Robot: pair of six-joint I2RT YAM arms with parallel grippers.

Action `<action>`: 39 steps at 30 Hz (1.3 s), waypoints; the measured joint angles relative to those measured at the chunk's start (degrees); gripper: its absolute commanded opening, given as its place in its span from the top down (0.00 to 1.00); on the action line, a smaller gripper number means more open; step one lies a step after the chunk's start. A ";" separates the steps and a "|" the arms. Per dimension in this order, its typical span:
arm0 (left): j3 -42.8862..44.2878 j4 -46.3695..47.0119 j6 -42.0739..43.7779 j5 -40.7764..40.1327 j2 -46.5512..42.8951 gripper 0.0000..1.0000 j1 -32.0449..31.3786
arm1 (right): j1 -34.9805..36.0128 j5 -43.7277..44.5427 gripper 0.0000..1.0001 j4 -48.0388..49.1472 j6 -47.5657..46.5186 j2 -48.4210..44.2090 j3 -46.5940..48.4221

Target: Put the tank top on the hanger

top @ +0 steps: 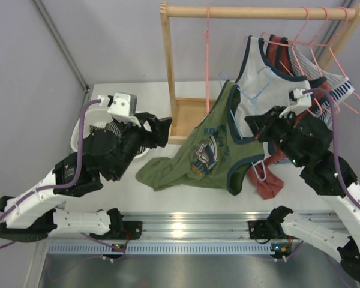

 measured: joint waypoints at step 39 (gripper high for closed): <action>0.00 -0.90 -1.22 0.20 -0.04 0.26 0.00 | -10.99 -1.33 1.00 -16.33 -9.01 21.20 47.95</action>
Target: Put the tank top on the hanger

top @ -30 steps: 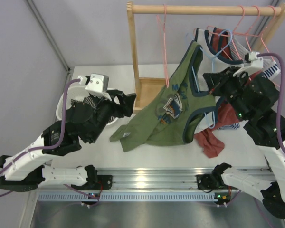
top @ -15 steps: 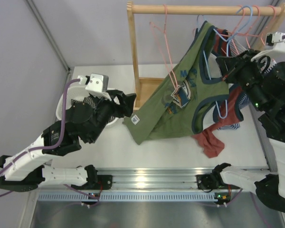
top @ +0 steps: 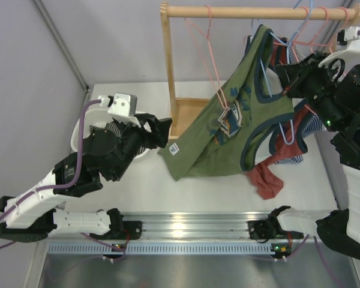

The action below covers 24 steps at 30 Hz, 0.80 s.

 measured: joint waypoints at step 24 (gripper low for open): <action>-0.02 0.02 0.07 -0.02 0.00 0.26 0.00 | -19.69 -21.97 1.00 12.24 0.74 4.22 -14.53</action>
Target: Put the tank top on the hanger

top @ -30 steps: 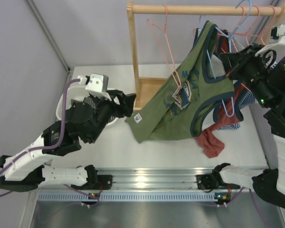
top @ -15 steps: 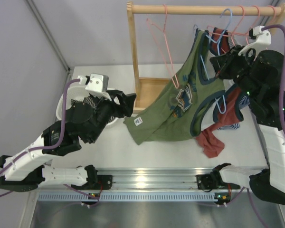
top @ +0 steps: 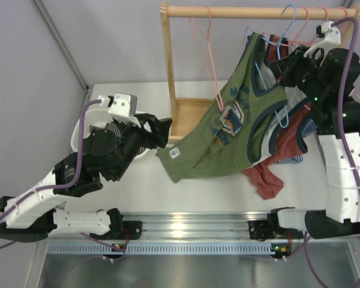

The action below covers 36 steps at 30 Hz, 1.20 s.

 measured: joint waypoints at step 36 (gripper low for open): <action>-0.09 0.04 0.04 -0.17 0.04 0.26 0.00 | -3.06 -6.86 0.97 4.63 2.43 12.41 3.10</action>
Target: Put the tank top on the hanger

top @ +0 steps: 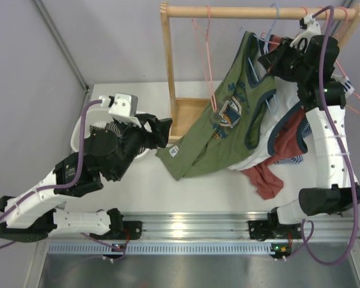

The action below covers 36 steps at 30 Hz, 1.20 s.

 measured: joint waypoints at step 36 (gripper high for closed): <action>-12.02 0.83 -3.39 -2.80 0.48 0.24 0.00 | 17.70 8.24 0.22 -7.43 -0.20 -34.12 -32.22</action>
